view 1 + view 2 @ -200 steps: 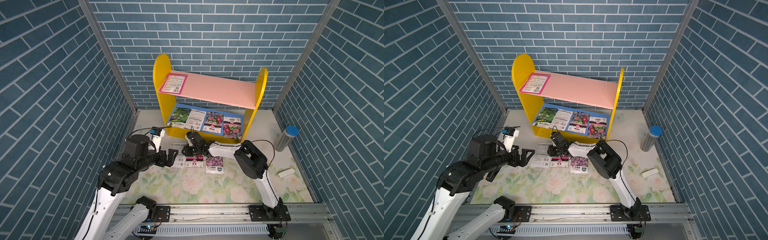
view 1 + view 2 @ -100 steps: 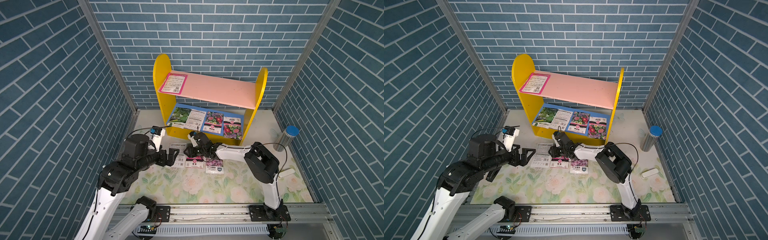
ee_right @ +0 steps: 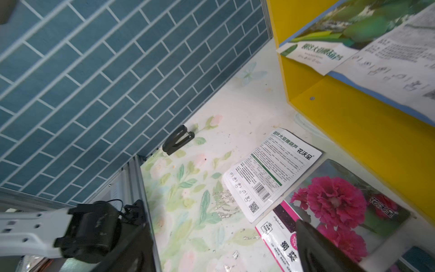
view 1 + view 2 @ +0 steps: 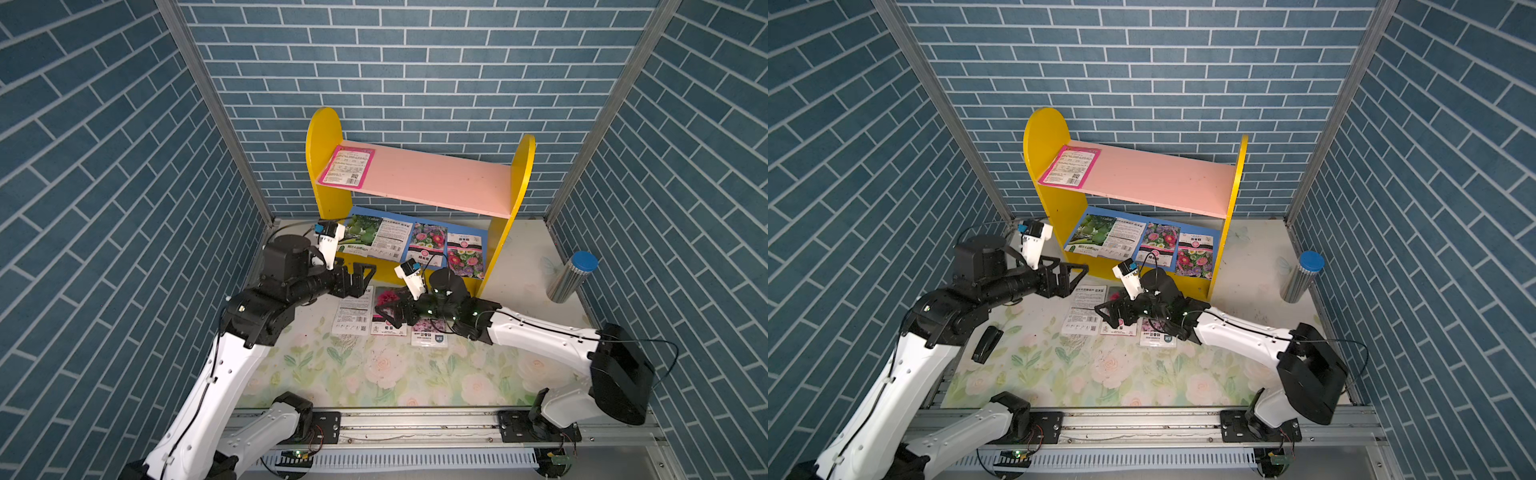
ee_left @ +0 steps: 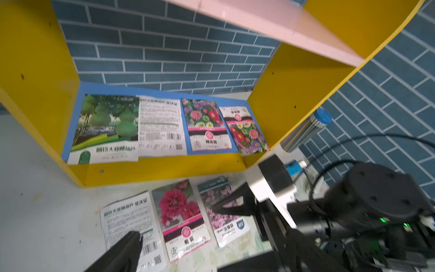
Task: Take the seed bag off the shelf
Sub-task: Place the seed packet at the center of the board, then pick up the seed packet from the shelf.
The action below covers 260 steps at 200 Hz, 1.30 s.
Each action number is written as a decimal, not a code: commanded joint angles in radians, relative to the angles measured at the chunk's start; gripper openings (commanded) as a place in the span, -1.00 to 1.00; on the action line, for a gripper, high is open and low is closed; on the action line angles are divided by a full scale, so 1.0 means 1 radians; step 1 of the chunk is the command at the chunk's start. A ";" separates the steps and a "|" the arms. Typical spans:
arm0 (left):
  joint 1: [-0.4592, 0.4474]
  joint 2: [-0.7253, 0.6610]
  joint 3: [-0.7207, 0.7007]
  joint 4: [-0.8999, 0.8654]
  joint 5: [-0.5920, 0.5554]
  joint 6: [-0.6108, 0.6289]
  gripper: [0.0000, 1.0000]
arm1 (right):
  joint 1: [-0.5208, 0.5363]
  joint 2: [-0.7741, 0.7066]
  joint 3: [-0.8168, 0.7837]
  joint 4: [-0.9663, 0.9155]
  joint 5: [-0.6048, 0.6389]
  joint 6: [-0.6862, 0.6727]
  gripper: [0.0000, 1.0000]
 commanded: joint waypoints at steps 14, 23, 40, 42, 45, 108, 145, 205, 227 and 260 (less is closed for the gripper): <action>-0.004 0.130 0.139 0.108 0.019 -0.026 1.00 | 0.003 -0.218 -0.028 -0.128 0.074 -0.102 1.00; -0.006 0.165 0.182 0.120 0.032 -0.032 1.00 | 0.003 -0.270 -0.030 -0.155 0.084 -0.120 1.00; -0.009 0.223 0.263 0.144 0.045 -0.046 1.00 | 0.003 -0.351 -0.022 -0.208 0.114 -0.142 1.00; -0.010 0.227 0.271 0.150 0.046 -0.048 1.00 | 0.004 -0.359 -0.021 -0.217 0.118 -0.144 1.00; -0.010 0.234 0.282 0.158 0.050 -0.052 1.00 | 0.003 -0.369 -0.019 -0.223 0.124 -0.146 1.00; -0.013 0.430 0.613 0.184 -0.016 -0.045 1.00 | 0.004 -0.516 -0.013 -0.296 0.204 -0.193 1.00; -0.013 0.556 0.768 0.147 -0.171 0.040 0.99 | 0.003 -0.580 0.013 -0.359 0.285 -0.213 1.00; -0.013 0.717 0.905 0.115 -0.400 0.113 1.00 | 0.004 -0.667 0.041 -0.464 0.366 -0.225 1.00; -0.012 0.752 0.918 0.116 -0.472 0.122 1.00 | 0.004 -0.688 0.036 -0.477 0.375 -0.221 1.00; -0.013 0.814 0.958 0.102 -0.511 0.140 1.00 | 0.004 -0.698 0.030 -0.485 0.386 -0.220 1.00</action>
